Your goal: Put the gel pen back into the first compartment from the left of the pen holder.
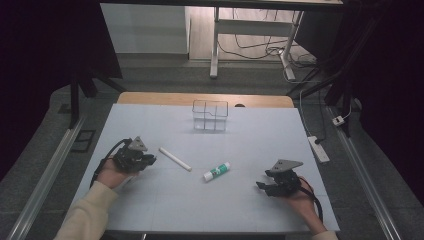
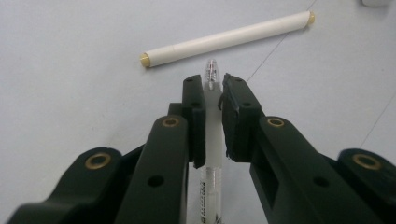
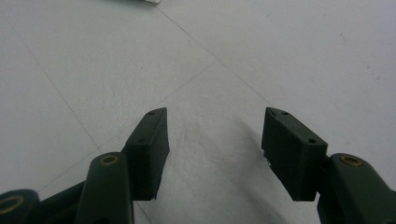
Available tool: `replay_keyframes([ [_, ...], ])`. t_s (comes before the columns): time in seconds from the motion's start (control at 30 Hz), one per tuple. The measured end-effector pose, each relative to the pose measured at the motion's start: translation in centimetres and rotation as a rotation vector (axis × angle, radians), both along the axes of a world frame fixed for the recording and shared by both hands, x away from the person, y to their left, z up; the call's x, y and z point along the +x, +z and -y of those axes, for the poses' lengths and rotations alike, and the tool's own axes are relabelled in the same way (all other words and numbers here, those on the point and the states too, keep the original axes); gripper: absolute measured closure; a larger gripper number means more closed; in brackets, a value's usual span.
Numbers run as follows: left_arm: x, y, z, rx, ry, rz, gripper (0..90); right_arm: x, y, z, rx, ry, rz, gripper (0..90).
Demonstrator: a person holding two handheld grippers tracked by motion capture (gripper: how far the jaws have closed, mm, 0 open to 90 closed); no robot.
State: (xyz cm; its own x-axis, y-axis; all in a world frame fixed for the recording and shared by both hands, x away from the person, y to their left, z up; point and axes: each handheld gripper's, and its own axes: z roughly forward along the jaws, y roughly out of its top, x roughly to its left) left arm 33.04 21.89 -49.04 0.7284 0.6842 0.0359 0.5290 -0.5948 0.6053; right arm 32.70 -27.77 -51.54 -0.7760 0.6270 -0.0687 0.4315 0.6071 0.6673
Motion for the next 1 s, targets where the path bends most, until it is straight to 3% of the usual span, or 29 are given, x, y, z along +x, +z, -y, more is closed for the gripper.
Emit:
replay_keyframes([
  [1.0,-0.2,1.0,-1.3,-0.045,0.046,0.048,79.8,0.0,0.1,0.0,0.007,0.001,0.001,40.5],
])
